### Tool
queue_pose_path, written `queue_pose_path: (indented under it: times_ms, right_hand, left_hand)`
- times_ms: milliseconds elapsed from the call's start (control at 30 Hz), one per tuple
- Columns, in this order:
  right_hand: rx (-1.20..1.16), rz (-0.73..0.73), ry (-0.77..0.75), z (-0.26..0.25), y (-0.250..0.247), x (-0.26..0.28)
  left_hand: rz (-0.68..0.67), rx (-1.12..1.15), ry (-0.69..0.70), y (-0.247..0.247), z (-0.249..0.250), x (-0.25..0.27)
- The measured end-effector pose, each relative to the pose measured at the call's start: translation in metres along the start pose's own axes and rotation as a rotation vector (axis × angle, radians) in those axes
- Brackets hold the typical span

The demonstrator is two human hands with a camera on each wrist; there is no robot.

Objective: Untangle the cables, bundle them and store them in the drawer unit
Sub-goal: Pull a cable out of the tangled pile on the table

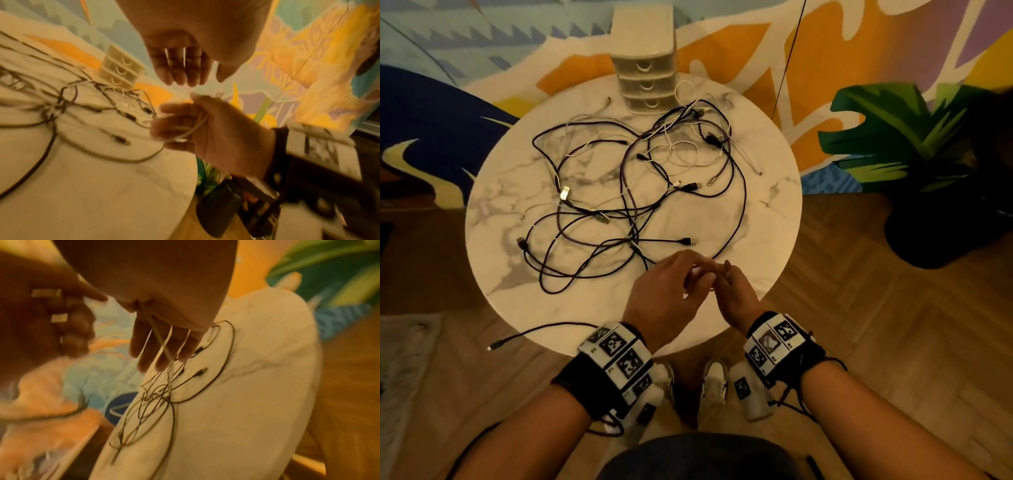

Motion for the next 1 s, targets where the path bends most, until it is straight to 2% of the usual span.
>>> queue_pose_path:
  times_ms: [100,200,267,333,367,433,467,533,600,667,733,800,833,933,967,1000]
  right_hand:
    - [0.162,-0.04,-0.041,-0.004,0.007,-0.007]
    - [0.206,-0.055,-0.048,-0.009,0.005,-0.011]
    - [0.191,-0.12,0.025,-0.008,0.0,-0.016]
    - [0.118,-0.136,0.058,-0.015,-0.003,-0.019]
    - [0.051,-0.112,0.032,-0.019,-0.003,-0.023]
    - [-0.055,-0.017,-0.004,-0.023,-0.002,-0.036]
    - [-0.13,0.025,0.017,-0.019,-0.001,-0.043]
    - [-0.196,0.055,0.032,-0.012,0.0,-0.053]
    - [-0.205,0.016,0.029,-0.006,0.001,-0.055]
    - [-0.335,0.029,0.039,-0.006,-0.001,-0.054]
    - [-0.461,0.097,0.058,-0.006,-0.011,-0.054]
    - [-0.542,0.174,0.051,-0.009,-0.024,-0.059]
    - [-0.584,0.213,0.031,-0.013,-0.032,-0.062]
    - [-0.737,0.38,-0.003,-0.026,-0.062,-0.068]
    - [-0.788,0.436,-0.014,-0.028,-0.072,-0.068]
    - [-0.829,0.492,-0.03,-0.029,-0.08,-0.069]
  left_hand:
    - [-0.118,-0.168,0.022,0.002,0.01,-0.019]
    - [-0.185,-0.301,0.119,0.005,0.018,-0.033]
    - [-0.163,-0.267,0.233,0.005,0.024,-0.035]
    - [-0.085,-0.151,0.329,0.005,0.025,-0.033]
    - [-0.037,-0.068,0.3,0.006,0.02,-0.032]
    - [0.025,0.113,0.1,0.011,-0.007,-0.032]
    - [0.005,0.188,-0.014,0.018,-0.023,-0.032]
    - [-0.17,0.32,-0.226,0.038,-0.057,-0.031]
    - [-0.358,0.416,-0.393,0.057,-0.085,-0.031]
    - [-0.421,0.301,-0.423,0.063,-0.114,-0.036]
    - [-0.445,0.07,-0.36,0.059,-0.146,-0.045]
    - [-0.414,-0.058,-0.339,0.047,-0.177,-0.06]
    - [-0.358,-0.079,-0.352,0.035,-0.189,-0.071]
    - [-0.034,-0.001,-0.418,-0.003,-0.208,-0.107]
    - [0.039,0.013,-0.426,-0.011,-0.211,-0.114]
    - [0.053,0.009,-0.42,-0.014,-0.215,-0.118]
Point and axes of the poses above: each hand's wrist, its own x-axis away from the middle knuckle, its own y-axis out of the palm, z = x × y, the point moved 3 cm from there along -x, towards the middle knuckle
